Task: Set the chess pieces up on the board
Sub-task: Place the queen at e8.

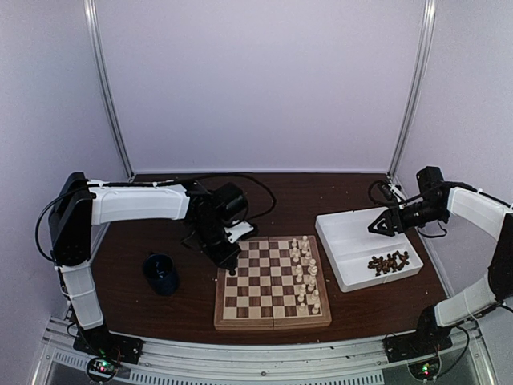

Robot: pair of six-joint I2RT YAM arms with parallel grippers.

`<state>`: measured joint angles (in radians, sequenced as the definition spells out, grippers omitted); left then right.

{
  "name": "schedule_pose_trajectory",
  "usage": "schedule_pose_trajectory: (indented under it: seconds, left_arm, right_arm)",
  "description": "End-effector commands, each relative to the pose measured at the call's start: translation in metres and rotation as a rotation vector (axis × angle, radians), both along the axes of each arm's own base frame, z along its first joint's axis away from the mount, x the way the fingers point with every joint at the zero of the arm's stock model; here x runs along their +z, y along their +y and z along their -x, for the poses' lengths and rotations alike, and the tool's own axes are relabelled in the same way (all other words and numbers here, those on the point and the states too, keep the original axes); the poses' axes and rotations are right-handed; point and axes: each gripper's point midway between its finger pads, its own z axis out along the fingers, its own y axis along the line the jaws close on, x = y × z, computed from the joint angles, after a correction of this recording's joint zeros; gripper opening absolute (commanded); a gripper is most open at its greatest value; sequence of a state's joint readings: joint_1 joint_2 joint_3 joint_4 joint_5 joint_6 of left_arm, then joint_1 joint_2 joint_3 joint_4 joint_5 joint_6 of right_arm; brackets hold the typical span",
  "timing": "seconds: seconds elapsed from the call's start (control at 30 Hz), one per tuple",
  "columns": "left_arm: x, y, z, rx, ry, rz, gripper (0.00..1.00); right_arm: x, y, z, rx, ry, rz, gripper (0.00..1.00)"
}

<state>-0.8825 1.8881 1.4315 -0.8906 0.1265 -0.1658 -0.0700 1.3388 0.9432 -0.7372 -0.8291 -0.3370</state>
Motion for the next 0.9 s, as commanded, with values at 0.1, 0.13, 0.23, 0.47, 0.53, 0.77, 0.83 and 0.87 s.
schedule_pose_trajectory:
  seconds: [0.1,0.13,0.23,0.47,0.53,0.77,0.83,0.87]
  left_arm:
    - [0.0051,-0.0041,-0.0106,0.010,-0.034,0.016,0.13]
    - [0.0046,-0.0037,-0.0110,0.011,-0.037,0.012,0.13]
    - [0.0047,-0.0032,-0.0122,0.013,-0.042,0.009,0.16]
    - [0.0030,-0.0038,-0.0104,0.010,-0.031,0.011,0.24]
    - [0.0016,-0.0043,-0.0092,0.009,-0.024,0.011,0.25]
    - [0.0047,-0.0043,-0.0103,0.013,-0.029,0.017,0.31]
    - [0.0076,-0.0045,-0.0113,0.014,-0.039,0.020,0.33]
    - [0.0096,-0.0041,-0.0123,0.016,-0.045,0.022,0.33]
  right_arm:
    - [0.0045,-0.0001,-0.0013,0.006,-0.010,-0.006,0.63]
    - [0.0046,-0.0001,-0.0014,0.006,-0.011,-0.007,0.63]
    - [0.0044,-0.0001,-0.0013,0.006,-0.011,-0.007,0.63]
    - [0.0042,-0.0003,-0.0015,0.005,-0.010,-0.005,0.63]
    - [0.0044,-0.0003,-0.0014,0.005,-0.011,-0.005,0.63]
    - [0.0045,-0.0003,-0.0015,0.006,-0.011,-0.005,0.64]
    - [0.0045,-0.0004,-0.0016,0.006,-0.012,-0.005,0.64]
    - [0.0046,-0.0004,-0.0017,0.005,-0.011,-0.005,0.64]
